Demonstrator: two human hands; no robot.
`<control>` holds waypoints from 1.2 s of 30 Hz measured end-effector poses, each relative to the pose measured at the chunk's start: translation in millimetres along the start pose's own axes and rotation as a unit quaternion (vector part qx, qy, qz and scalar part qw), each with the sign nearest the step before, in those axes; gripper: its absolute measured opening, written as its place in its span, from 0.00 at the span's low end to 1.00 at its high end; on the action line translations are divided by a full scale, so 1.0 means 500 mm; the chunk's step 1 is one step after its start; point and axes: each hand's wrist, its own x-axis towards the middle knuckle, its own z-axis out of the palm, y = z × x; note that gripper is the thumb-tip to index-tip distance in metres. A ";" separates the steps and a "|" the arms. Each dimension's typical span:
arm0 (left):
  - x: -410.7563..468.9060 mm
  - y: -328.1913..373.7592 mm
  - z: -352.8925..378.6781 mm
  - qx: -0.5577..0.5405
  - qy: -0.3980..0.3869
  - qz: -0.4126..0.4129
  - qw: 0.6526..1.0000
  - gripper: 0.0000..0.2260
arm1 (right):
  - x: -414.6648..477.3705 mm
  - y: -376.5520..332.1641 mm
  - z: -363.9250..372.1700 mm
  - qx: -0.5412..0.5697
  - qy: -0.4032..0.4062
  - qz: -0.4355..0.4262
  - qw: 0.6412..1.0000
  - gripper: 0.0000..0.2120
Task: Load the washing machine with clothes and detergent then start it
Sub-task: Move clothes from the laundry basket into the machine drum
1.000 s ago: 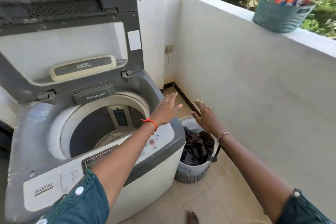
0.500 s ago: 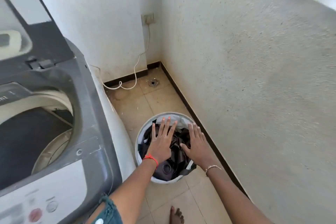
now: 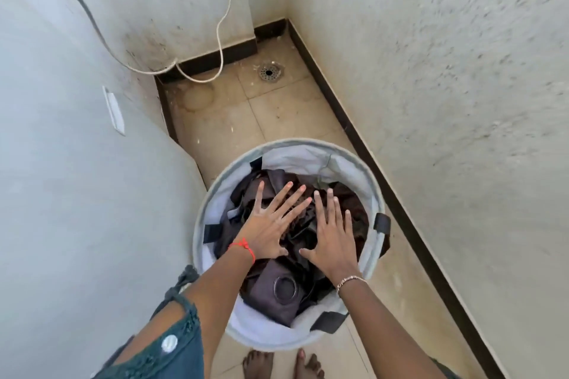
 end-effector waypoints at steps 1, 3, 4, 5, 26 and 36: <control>0.012 -0.006 0.019 0.014 -0.003 0.015 1.000 0.58 | 0.008 0.006 0.018 -0.008 -0.009 0.003 1.000 0.58; 0.032 -0.018 0.045 0.034 -0.001 0.025 0.999 0.56 | 0.023 0.014 0.049 -0.021 -0.015 0.007 1.000 0.60; 0.041 -0.023 0.055 0.042 0.004 0.021 0.999 0.55 | 0.030 0.017 0.066 -0.020 -0.018 0.010 1.000 0.61; 0.049 -0.028 0.062 0.047 0.005 0.013 0.999 0.53 | 0.037 0.020 0.082 -0.017 -0.024 0.016 0.999 0.62; 0.042 -0.007 0.101 -0.002 -0.027 -0.041 0.999 0.37 | 0.038 -0.025 0.118 0.073 0.001 -0.024 0.997 0.46; 0.021 0.029 0.076 -0.023 0.070 -0.097 0.993 0.22 | -0.004 -0.023 0.127 0.045 0.017 -0.025 0.999 0.47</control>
